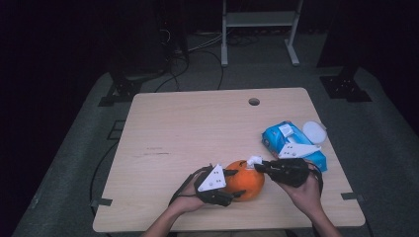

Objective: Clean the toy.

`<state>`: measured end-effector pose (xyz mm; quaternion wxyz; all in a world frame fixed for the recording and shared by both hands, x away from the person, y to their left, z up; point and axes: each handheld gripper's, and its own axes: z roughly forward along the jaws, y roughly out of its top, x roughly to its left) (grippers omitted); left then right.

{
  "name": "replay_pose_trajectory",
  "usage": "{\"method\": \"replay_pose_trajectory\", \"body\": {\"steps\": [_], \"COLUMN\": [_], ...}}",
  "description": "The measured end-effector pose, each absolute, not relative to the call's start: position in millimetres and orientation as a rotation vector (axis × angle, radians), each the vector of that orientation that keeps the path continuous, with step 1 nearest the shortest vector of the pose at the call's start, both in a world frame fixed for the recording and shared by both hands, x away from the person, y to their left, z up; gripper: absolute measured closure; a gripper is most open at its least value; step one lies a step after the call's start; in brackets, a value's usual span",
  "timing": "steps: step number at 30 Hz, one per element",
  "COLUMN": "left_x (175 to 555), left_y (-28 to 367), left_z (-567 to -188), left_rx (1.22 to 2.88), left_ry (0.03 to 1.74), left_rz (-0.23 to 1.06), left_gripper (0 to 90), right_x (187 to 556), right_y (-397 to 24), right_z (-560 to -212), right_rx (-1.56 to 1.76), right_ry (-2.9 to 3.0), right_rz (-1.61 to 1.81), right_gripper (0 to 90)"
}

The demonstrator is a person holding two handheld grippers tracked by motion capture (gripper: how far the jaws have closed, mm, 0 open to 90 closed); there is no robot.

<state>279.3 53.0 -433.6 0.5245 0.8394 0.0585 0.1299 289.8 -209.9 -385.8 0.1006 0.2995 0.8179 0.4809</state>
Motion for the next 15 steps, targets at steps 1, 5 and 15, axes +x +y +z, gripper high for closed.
{"method": "replay_pose_trajectory", "body": {"steps": [1, 5, 15], "left_x": [278.6, 274.1, 278.9], "left_y": [52.1, 49.3, 50.3], "left_z": [-433.9, -434.3, -435.1], "left_rx": [2.016, 2.042, 2.003], "left_ry": [0.125, 0.072, 0.139], "left_rz": [0.311, 0.326, 0.308], "left_gripper": [37.0, 36.4, 33.7], "right_x": [287.7, 282.3, 292.9], "right_y": [-208.5, -196.0, -208.7], "right_z": [-385.2, -381.1, -388.9], "right_rx": [0.872, 0.800, 0.877], "right_ry": [2.423, 2.457, 2.451], "right_rz": [1.420, 1.416, 1.376], "right_gripper": [81.4, 81.4, 81.5]}}
